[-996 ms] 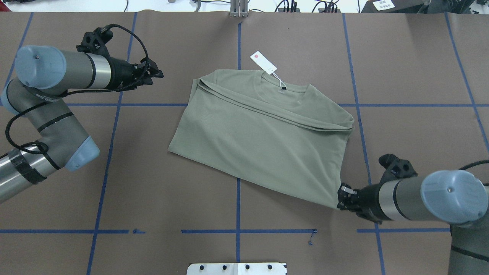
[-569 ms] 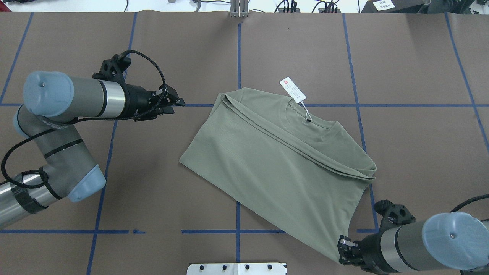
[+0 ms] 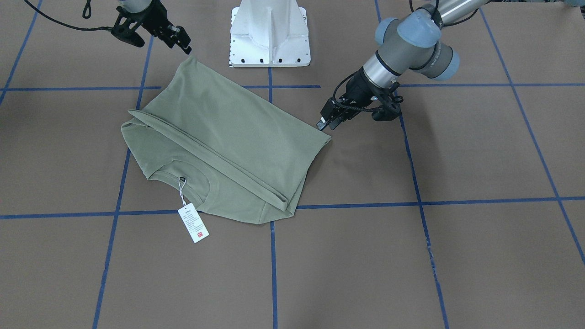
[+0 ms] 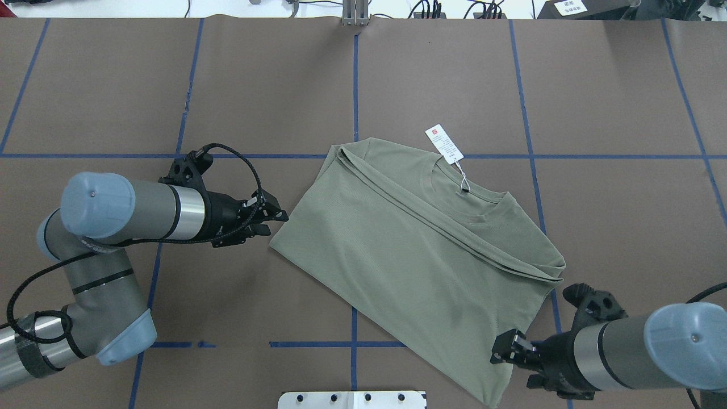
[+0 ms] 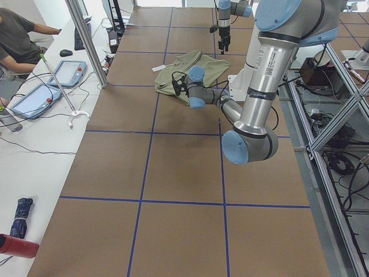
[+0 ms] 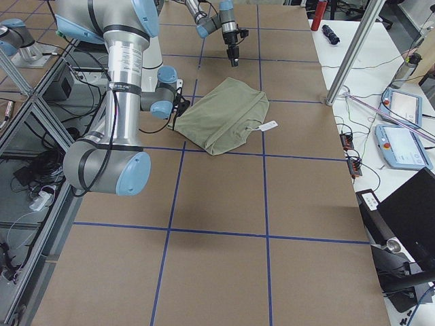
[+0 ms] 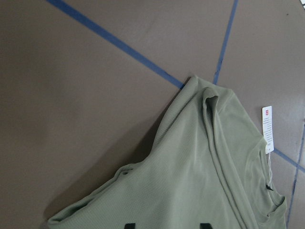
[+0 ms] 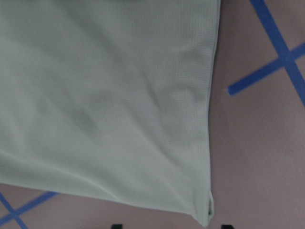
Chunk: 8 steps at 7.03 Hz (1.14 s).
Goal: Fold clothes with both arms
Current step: 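Grasp the shirt edge with the left gripper and rotate the shirt upright with both grippers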
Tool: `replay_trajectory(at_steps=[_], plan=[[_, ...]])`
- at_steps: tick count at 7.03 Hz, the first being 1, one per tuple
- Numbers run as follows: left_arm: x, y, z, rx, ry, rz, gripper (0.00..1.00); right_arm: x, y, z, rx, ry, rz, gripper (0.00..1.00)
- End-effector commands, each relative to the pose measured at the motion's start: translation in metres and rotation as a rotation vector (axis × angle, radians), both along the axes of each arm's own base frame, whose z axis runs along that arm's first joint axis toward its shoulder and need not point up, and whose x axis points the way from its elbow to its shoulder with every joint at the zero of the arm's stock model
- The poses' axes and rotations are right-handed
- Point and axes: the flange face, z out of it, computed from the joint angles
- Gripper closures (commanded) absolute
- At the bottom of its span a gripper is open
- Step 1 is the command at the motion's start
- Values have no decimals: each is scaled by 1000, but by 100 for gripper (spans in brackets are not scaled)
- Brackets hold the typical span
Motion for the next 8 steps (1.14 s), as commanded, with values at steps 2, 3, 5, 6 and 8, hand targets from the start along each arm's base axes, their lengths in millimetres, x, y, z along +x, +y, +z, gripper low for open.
replay_trajectory(at_steps=[2, 3, 5, 6, 8], plan=[[42, 23, 20, -81, -162, -6, 46, 24, -63, 5, 51, 7, 139, 0], [48, 20, 16, -76, -185, -12, 46, 22, -66, 9, 60, 19, 148, 0], [58, 15, 16, -71, -199, -33, 47, 18, -68, 9, 61, 16, 148, 0], [60, 15, 19, -72, -207, -32, 49, 17, -68, 10, 61, 19, 149, 0], [59, 12, 19, -68, -207, -50, 100, 16, -69, 8, 62, 15, 149, 0]])
